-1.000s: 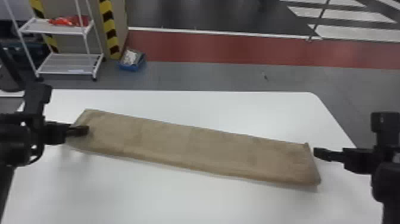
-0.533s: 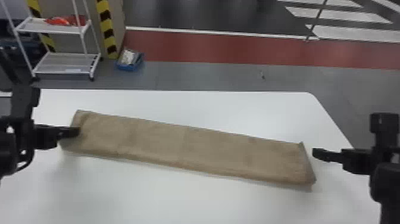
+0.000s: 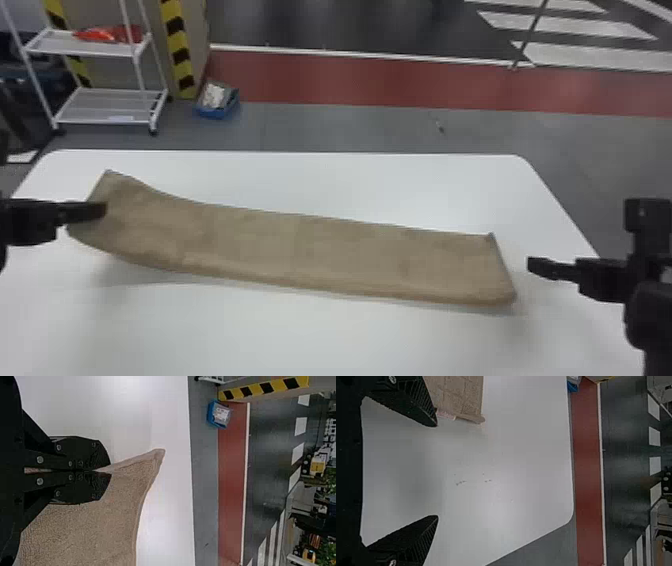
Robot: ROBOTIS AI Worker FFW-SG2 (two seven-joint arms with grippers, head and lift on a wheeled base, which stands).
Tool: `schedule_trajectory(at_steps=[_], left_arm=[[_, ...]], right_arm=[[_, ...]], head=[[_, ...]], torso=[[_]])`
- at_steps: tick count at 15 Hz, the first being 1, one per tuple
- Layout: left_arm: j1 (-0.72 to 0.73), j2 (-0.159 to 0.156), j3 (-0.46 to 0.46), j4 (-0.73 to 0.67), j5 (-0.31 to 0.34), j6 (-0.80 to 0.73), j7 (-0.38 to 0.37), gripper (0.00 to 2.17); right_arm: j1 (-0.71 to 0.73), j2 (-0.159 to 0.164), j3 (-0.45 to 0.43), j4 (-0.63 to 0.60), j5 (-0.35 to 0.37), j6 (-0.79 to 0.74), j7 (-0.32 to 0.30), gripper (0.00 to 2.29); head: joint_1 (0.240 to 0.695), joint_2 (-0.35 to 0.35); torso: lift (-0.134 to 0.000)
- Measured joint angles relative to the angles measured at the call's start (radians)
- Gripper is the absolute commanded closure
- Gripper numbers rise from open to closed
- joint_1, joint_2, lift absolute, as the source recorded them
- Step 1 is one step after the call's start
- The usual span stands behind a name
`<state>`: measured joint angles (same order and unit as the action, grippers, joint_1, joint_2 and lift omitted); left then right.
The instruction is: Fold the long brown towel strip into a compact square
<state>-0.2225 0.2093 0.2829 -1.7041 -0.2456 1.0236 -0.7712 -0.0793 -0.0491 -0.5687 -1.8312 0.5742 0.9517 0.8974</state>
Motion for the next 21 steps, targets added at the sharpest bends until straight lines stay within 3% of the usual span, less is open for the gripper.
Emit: schedule_trajectory(at_steps=[5, 8, 10, 11, 14, 16, 21], left_arm=[[-0.017, 0.083, 0.070, -0.032, 0.004, 0.073, -0.028, 1.91], [0.024, 0.085, 0.069, -0.162, 0.032, 0.224, -0.048, 1.91], [0.077, 0.055, 0.007, -0.313, 0.036, 0.393, -0.046, 1.91], [0.104, 0.029, -0.040, -0.398, 0.030, 0.466, -0.040, 1.91], [0.132, -0.048, -0.213, -0.565, -0.010, 0.542, 0.015, 1.91], [0.109, -0.098, -0.333, -0.605, -0.056, 0.546, 0.054, 1.91], [0.067, -0.200, -0.534, -0.567, -0.133, 0.547, 0.184, 1.91]], right_arm=[[0.014, 0.000, -0.020, -0.007, -0.029, -0.004, 0.002, 0.06], [0.024, 0.000, -0.027, -0.021, -0.044, -0.001, 0.002, 0.06], [0.039, 0.000, -0.031, -0.042, -0.058, 0.005, 0.004, 0.06], [0.050, 0.000, -0.035, -0.055, -0.067, 0.009, 0.005, 0.06], [0.076, 0.000, -0.050, -0.079, -0.086, 0.017, 0.007, 0.06], [0.093, 0.000, -0.068, -0.090, -0.101, 0.011, 0.016, 0.06], [0.125, -0.004, -0.124, -0.097, -0.145, -0.016, 0.027, 0.06]], head=[[0.695, -0.049], [0.695, -0.063], [0.695, -0.102], [0.695, -0.167], [0.695, -0.269], [0.695, -0.348], [0.695, -0.350]], torso=[[-0.125], [-0.125], [-0.125], [-0.125], [-0.125], [-0.125], [-0.125]])
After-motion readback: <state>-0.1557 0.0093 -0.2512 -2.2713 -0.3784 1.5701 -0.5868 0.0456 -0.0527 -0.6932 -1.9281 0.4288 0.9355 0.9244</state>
